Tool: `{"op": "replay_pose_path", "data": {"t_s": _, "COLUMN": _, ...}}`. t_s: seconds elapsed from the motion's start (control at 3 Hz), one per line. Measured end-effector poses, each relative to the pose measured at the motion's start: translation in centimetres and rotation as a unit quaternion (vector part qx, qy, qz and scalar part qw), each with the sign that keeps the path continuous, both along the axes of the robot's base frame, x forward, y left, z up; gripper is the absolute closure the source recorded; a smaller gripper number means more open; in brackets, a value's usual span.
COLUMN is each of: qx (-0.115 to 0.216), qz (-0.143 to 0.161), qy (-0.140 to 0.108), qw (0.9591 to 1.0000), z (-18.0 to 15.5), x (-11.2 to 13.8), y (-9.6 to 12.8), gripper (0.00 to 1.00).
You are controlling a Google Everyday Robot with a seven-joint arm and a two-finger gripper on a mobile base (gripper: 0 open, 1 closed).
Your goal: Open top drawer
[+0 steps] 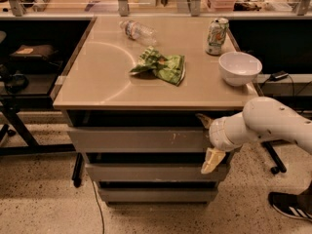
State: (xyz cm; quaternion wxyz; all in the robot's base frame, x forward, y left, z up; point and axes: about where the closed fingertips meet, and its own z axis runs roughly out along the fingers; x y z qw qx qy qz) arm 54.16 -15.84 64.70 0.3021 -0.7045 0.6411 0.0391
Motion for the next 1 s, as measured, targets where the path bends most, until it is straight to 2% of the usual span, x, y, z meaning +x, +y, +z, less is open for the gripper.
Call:
{"op": "replay_pose_path", "data": {"t_s": 0.33, "qx": 0.006, "qz": -0.003, "qy": 0.012, "qw": 0.9999, "z": -1.37, "x": 0.93, "y": -0.08, "gripper": 0.00}}
{"op": "replay_pose_path", "data": {"t_s": 1.0, "qx": 0.006, "qz": -0.003, "qy": 0.013, "qw": 0.9999, "z": -1.38, "x": 0.96, "y": -0.08, "gripper": 0.43}}
